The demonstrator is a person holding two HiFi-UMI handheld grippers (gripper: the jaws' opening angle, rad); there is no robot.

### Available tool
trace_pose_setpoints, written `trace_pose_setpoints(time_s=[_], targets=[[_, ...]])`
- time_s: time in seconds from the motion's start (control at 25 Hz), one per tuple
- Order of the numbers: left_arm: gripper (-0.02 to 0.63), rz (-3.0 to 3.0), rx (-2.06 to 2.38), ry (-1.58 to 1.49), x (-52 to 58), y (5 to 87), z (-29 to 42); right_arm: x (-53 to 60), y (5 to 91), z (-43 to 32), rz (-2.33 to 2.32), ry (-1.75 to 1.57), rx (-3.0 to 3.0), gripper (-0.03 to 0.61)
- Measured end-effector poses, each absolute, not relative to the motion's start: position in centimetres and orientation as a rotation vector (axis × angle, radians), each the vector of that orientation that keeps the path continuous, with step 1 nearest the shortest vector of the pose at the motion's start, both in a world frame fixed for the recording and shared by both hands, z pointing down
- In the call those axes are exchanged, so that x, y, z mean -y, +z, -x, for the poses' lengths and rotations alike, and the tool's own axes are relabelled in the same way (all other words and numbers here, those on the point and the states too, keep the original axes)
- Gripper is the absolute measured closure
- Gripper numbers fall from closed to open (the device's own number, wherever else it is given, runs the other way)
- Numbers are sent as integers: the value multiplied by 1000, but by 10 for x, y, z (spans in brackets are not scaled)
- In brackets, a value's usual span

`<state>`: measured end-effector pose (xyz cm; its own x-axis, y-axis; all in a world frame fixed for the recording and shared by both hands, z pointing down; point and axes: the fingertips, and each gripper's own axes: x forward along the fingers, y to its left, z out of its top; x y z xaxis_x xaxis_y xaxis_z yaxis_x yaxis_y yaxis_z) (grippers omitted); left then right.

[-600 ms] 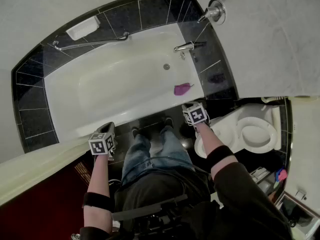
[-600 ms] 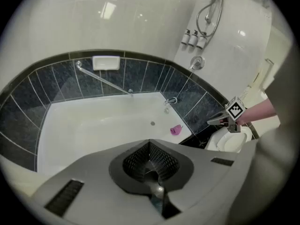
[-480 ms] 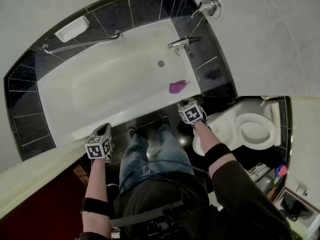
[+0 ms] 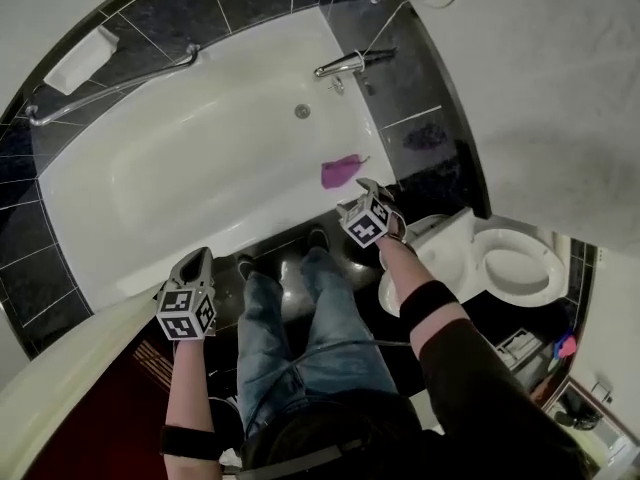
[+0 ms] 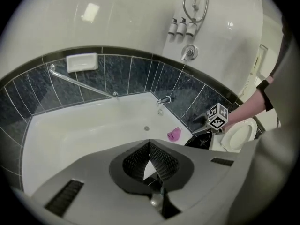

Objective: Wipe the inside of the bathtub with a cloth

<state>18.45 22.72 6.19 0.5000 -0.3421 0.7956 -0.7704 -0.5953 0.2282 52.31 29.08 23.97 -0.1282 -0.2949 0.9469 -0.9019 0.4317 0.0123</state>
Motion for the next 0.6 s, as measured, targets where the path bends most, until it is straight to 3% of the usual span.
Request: trace_pose_setpoints(time_s=[0.12, 0.6], targets=[[615, -2192, 908, 970, -222, 82, -208, -284, 279, -537, -996, 698, 1658, 192], [617, -2212, 873, 965, -222, 155, -260, -245, 404, -553, -786, 618, 1726, 193]])
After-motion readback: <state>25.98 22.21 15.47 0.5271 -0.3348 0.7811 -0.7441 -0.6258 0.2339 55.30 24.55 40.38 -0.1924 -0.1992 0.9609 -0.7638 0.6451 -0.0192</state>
